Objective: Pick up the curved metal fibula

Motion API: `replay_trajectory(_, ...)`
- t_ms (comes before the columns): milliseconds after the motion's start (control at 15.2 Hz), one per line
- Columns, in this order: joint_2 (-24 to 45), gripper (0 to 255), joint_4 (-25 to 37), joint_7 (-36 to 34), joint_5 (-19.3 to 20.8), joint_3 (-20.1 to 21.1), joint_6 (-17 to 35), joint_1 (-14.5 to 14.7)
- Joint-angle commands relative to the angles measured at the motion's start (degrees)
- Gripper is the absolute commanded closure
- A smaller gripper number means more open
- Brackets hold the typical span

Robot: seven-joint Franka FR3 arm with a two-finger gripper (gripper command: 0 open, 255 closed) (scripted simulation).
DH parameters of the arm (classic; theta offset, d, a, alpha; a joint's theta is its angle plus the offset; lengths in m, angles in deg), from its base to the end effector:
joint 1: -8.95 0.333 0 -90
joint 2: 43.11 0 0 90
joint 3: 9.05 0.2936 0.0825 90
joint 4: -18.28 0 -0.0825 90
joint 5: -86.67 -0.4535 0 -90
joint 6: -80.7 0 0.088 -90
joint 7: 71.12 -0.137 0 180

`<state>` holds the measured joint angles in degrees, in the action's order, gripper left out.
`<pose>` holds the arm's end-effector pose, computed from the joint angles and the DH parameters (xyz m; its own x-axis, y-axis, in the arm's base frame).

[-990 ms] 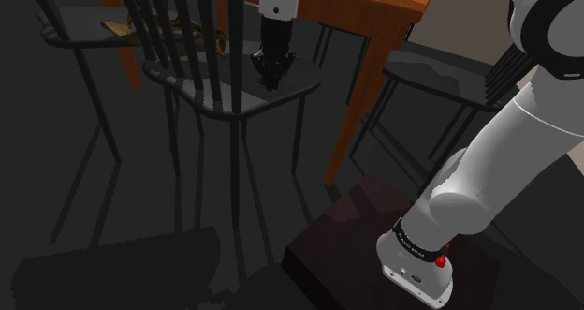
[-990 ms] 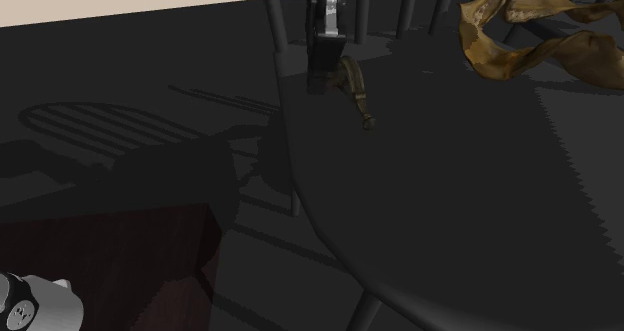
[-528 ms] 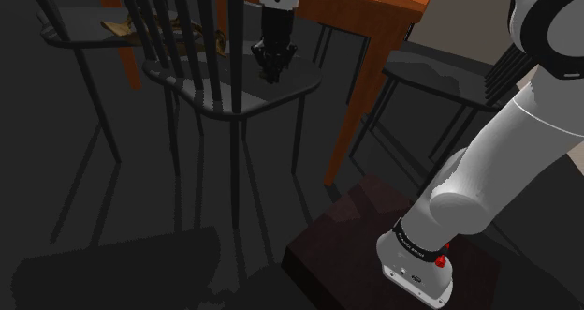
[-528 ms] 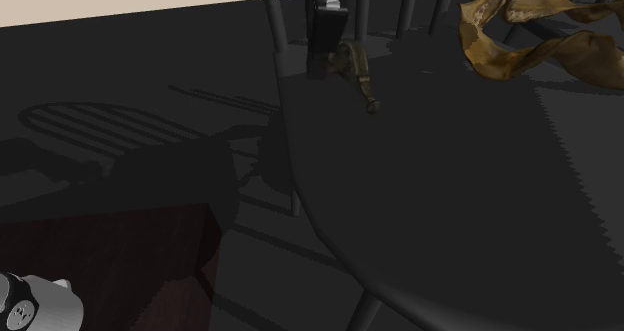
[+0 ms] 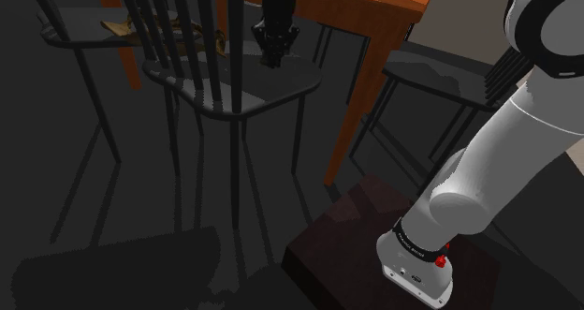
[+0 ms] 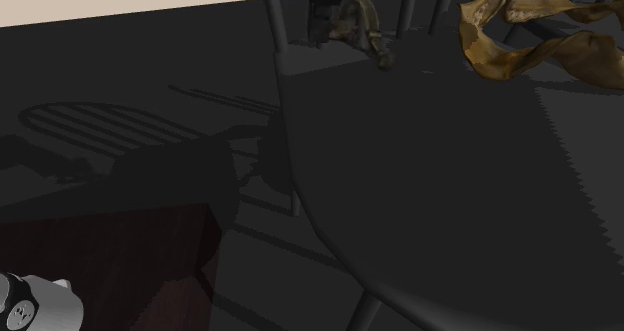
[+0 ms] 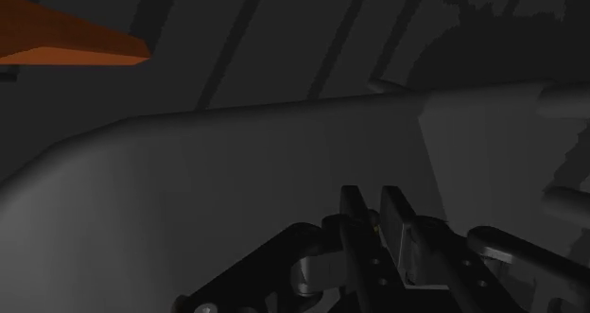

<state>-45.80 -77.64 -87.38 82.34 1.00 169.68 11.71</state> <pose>0.5861 0.1457 0.5437 0.9941 -0.0599 -0.0906 -0.0641 -0.9970 -0.0436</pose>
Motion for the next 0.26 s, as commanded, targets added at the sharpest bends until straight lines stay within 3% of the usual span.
replay_trajectory(0, 0.12, 255, 1.69, -0.14, 0.01, 0.01, -1.58, 0.01)
replay_trajectory(198, 0.34, 255, 2.84, -0.22, 0.05, 0.02, -2.52, 0.01)
